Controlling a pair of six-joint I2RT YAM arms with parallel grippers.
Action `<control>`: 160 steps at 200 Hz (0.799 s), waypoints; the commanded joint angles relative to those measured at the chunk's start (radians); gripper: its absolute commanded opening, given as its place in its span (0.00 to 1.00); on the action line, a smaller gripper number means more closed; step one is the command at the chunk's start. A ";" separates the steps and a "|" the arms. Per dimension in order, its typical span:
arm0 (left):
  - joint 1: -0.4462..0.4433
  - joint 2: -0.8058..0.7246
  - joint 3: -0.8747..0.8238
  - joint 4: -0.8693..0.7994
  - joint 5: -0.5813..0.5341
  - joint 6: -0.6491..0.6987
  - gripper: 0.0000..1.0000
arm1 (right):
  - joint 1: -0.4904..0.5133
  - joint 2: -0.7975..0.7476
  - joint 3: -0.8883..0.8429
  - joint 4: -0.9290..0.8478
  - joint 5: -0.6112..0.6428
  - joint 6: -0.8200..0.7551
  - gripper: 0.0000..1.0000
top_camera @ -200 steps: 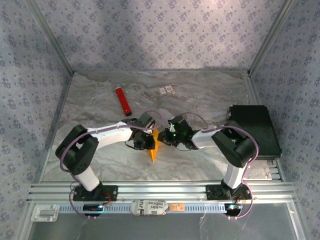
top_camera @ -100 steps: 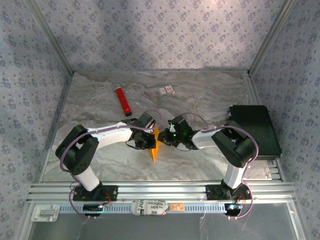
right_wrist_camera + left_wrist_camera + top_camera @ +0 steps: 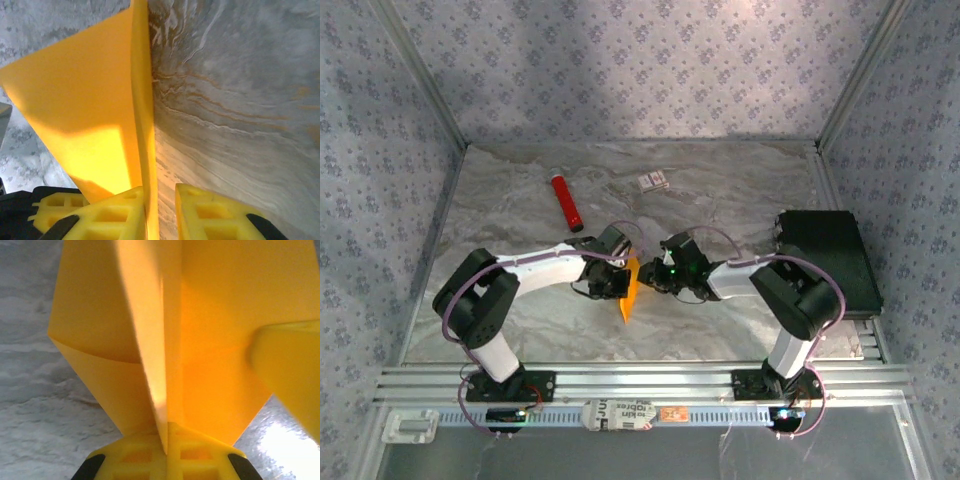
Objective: Fold a paper plane with a square sheet of paper (pick it up from the middle)
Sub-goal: Move the paper plane to the center of the table.
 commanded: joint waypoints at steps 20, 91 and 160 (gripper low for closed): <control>-0.006 -0.001 0.099 -0.182 -0.093 0.119 0.00 | -0.032 -0.140 -0.028 -0.209 0.112 -0.081 0.24; -0.006 0.059 0.131 -0.211 -0.103 0.145 0.01 | -0.059 -0.233 -0.085 -0.248 0.135 -0.090 0.25; -0.006 0.059 0.135 -0.205 -0.107 0.142 0.09 | -0.061 -0.239 -0.087 -0.244 0.129 -0.088 0.25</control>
